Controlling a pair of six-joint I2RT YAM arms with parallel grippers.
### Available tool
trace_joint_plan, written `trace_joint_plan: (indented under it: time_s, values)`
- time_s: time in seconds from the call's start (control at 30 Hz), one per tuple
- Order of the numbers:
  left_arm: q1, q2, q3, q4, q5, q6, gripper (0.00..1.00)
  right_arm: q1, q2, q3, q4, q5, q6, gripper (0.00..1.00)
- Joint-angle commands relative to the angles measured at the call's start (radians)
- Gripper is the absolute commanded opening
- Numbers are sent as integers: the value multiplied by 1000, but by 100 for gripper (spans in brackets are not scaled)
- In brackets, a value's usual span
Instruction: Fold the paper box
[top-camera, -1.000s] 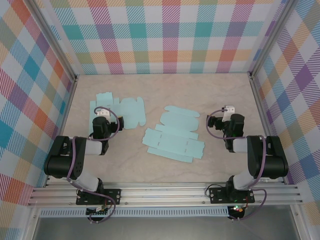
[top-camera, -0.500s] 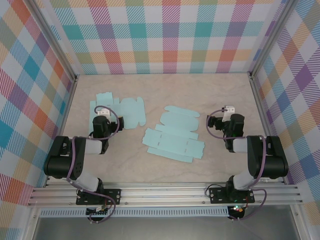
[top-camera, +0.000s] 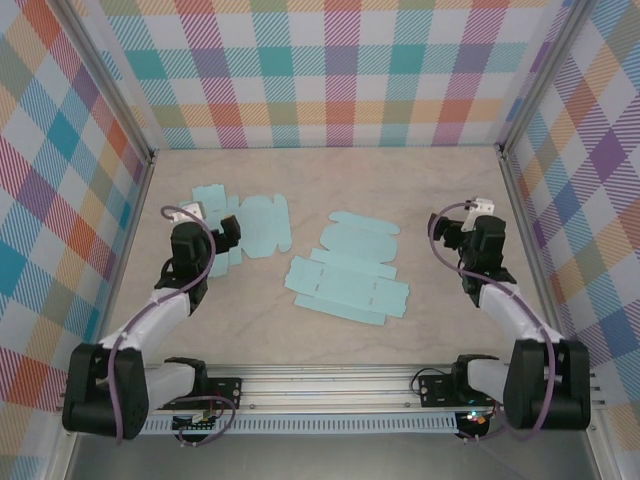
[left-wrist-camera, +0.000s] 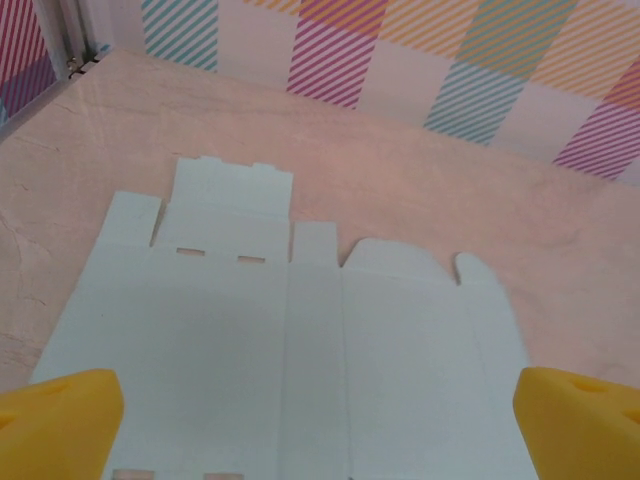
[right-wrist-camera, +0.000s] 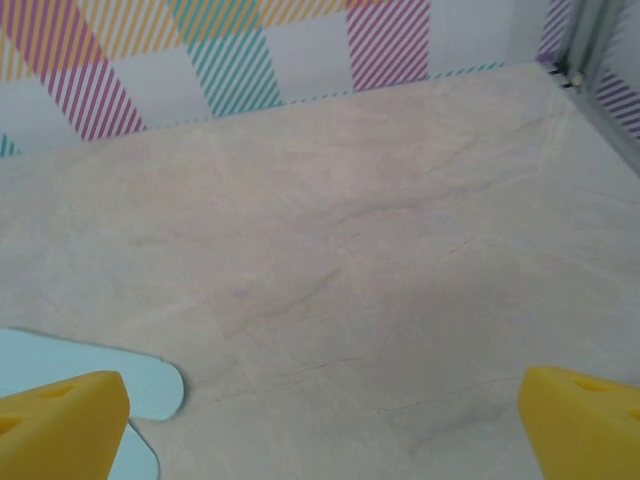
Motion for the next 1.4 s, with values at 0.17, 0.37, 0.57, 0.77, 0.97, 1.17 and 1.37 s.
trace_joint_plan:
  time_s: [0.17, 0.37, 0.57, 0.77, 0.97, 1.17, 1.37]
  values:
    - [-178, -260, -4, -377, -72, -266, 100, 4, -188, 154, -687, 9, 235, 100]
    - [-248, -384, -43, -494, -28, -359, 100, 14, -290, 194, -994, -102, 284, 100]
    - [-277, -399, -107, -478, 75, -451, 100, 87, -375, 165, -1071, -250, 376, 100]
    - [-317, -370, -105, -475, 104, -455, 100, 169, -334, 167, -1121, -255, 441, 91]
    - [-362, -293, -123, -404, 130, -484, 100, 269, -294, 112, -1073, -263, 517, 85]
    - [-432, -141, -94, -338, 161, -504, 99, 341, -248, 100, -1058, -228, 547, 83]
    - [-455, 52, -74, -204, 214, -484, 92, 348, -219, 67, -991, -248, 568, 84]
